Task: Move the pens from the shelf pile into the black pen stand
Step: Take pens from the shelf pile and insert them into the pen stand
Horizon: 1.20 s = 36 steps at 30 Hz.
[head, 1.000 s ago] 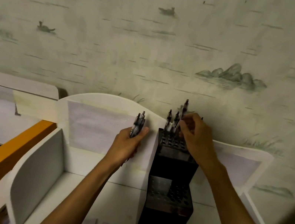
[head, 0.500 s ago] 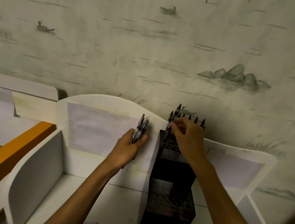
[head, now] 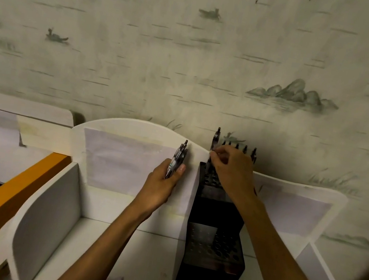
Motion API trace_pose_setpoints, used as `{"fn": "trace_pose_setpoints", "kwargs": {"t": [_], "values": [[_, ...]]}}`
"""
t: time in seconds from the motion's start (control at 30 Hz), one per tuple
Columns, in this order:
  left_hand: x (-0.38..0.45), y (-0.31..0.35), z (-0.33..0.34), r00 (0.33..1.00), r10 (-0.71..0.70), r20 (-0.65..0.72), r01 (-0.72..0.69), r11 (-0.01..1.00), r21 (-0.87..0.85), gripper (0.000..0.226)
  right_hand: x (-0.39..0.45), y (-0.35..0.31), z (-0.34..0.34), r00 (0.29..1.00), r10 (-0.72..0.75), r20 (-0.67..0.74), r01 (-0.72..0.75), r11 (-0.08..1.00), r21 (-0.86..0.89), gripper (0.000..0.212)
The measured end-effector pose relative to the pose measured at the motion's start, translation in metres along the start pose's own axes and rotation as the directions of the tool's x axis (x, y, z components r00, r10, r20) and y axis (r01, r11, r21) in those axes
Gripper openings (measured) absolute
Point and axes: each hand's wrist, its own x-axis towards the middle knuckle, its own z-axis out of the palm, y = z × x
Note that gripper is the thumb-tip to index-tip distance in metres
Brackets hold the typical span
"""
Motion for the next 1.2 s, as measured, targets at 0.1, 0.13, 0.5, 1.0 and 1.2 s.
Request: {"fn": "trace_pose_setpoints", "kwargs": {"t": [0.1, 0.13, 0.5, 1.0, 1.2], "values": [[0.001, -0.003, -0.001, 0.999, -0.044, 0.011, 0.045, 0.998, -0.04, 0.022, 0.001, 0.002, -0.002, 0.999, 0.032, -0.026, -0.032, 0.999, 0.002, 0.014], [0.002, -0.004, -0.001, 0.998, -0.055, 0.015, 0.056, 0.997, -0.055, 0.022, 0.001, 0.001, -0.002, 1.0, 0.031, -0.007, -0.031, 1.0, -0.007, 0.014], [-0.005, 0.0, -0.002, 0.997, -0.033, 0.075, 0.04, 0.994, -0.099, 0.019, -0.019, 0.005, 0.002, 0.994, -0.027, 0.102, 0.034, 0.997, -0.068, 0.021], [-0.008, 0.008, 0.01, 0.993, -0.025, 0.112, 0.04, 0.99, -0.133, 0.025, -0.017, -0.011, -0.014, 0.962, 0.091, 0.257, -0.193, 0.894, 0.405, 0.006], [-0.011, 0.009, 0.012, 0.989, 0.018, 0.149, 0.001, 0.992, -0.126, 0.019, -0.017, -0.01, -0.013, 0.931, 0.116, 0.347, -0.273, 0.852, 0.447, 0.012]]}}
